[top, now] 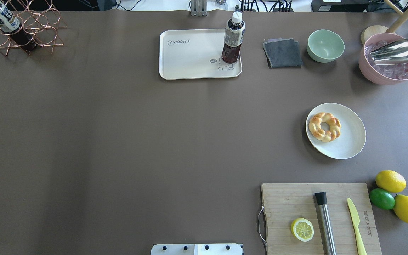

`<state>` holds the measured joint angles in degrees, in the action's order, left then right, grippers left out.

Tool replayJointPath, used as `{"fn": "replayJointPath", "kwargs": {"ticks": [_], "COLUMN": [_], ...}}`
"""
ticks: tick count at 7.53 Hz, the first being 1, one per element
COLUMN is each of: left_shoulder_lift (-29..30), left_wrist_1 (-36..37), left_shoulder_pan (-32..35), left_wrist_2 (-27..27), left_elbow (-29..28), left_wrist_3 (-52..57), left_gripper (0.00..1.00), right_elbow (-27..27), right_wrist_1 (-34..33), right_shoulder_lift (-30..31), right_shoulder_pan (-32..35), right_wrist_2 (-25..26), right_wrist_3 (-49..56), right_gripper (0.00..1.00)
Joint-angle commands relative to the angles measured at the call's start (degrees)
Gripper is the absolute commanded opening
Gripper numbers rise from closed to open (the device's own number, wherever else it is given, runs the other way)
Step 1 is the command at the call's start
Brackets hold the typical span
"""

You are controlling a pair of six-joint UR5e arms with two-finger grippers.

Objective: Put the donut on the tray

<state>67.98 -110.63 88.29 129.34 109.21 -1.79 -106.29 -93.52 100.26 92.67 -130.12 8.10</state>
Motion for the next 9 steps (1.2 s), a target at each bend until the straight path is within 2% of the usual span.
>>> {"fn": "replayJointPath", "kwargs": {"ticks": [1,9], "left_shoulder_lift": [0.0,0.0], "left_wrist_1": [0.0,-0.1], "left_shoulder_pan": [-0.3,-0.4], "left_wrist_2": [-0.1,0.0], "left_elbow": [-0.6,-0.5], "left_wrist_3": [0.0,0.1], "left_gripper": [0.97,0.97], "right_elbow": [0.2,0.2], "right_wrist_1": [0.0,0.1], "right_shoulder_lift": [0.0,-0.1], "right_shoulder_pan": [0.0,-2.2], "right_wrist_2": [0.0,0.4], "right_wrist_3": [0.1,0.1], "right_gripper": [1.0,1.0]}}
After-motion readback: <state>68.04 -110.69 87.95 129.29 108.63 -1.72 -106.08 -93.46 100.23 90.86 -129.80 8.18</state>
